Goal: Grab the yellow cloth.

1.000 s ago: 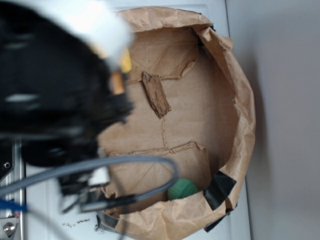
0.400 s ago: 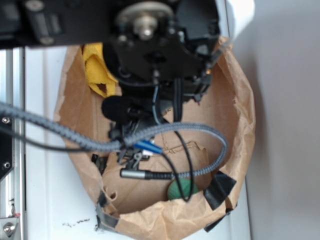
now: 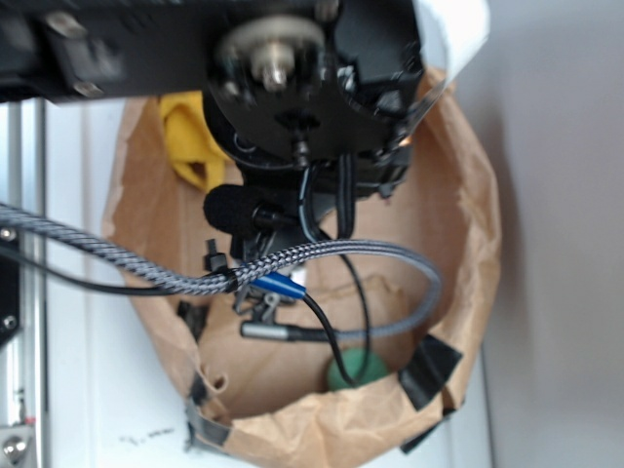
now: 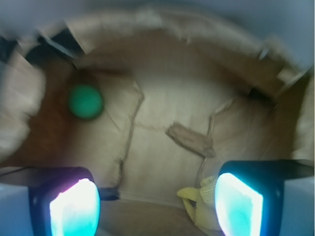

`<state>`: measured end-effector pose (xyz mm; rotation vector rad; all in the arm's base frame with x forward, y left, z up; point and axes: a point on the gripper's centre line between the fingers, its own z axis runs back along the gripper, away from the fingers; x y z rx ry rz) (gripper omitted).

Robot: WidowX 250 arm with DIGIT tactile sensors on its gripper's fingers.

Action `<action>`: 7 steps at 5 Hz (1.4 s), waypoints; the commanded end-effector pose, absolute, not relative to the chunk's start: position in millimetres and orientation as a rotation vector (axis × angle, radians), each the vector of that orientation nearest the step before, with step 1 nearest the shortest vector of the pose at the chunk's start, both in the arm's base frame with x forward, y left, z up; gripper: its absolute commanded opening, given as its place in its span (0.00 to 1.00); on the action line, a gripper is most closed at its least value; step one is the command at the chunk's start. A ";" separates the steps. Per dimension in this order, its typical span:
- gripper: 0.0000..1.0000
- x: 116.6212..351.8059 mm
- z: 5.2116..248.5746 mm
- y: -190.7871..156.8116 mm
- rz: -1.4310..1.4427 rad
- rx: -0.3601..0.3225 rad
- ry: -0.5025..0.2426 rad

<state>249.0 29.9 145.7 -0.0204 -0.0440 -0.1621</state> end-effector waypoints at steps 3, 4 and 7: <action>1.00 227.4 33.2 80.3 -0.178 0.110 0.057; 1.00 226.1 19.2 79.1 -0.180 0.124 0.086; 0.00 228.5 26.9 76.5 -0.202 0.146 0.041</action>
